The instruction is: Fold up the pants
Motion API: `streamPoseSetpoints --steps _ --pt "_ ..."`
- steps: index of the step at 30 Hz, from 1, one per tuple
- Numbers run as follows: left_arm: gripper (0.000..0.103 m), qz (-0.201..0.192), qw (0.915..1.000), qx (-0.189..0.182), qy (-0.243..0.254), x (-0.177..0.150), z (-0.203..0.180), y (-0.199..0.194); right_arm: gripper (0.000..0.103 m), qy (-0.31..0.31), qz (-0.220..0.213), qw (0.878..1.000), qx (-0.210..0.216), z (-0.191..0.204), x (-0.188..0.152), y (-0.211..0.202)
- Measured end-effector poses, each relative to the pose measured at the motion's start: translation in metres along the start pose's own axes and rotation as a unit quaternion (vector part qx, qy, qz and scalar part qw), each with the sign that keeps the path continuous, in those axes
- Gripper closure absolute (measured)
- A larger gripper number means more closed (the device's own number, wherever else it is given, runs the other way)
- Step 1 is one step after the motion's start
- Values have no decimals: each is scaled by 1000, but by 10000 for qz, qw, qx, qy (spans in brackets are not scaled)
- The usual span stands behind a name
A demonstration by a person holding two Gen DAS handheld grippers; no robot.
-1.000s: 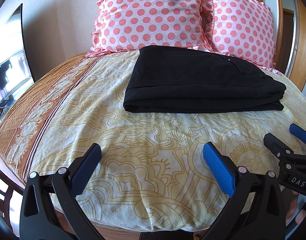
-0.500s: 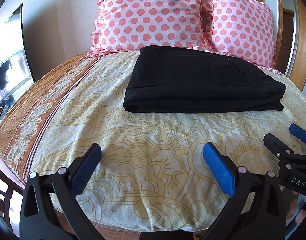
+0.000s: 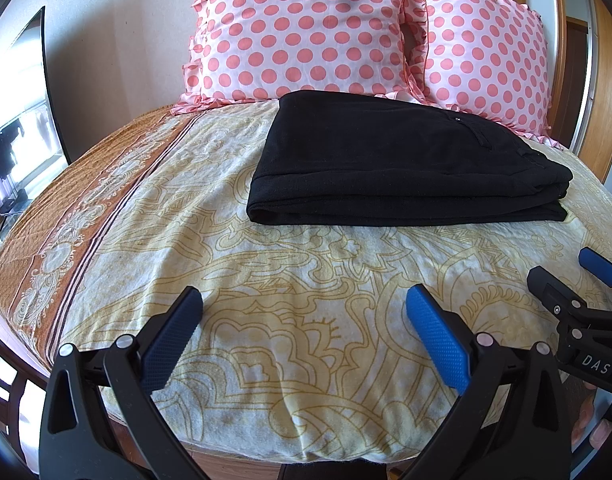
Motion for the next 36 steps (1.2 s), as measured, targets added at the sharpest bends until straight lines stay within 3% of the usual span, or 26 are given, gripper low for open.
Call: streamPoseSetpoints --steps 8,36 --pt "2 138 9999 -36 -2 3 1 0 1 0 -2 10000 -1 0 0 0" --pt "2 70 9999 -60 46 1 0 0 1 7 -6 10000 -11 1 0 0"
Point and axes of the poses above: each gripper's, at about its wrist camera, not at the fingertips, and y roughly the way its jaws point, z to its left, x to its top, the point moved 2 cm from there along y, roughly the way its jaws point, and after that the axes turned 4 degrees about z, right-handed, at the moved point
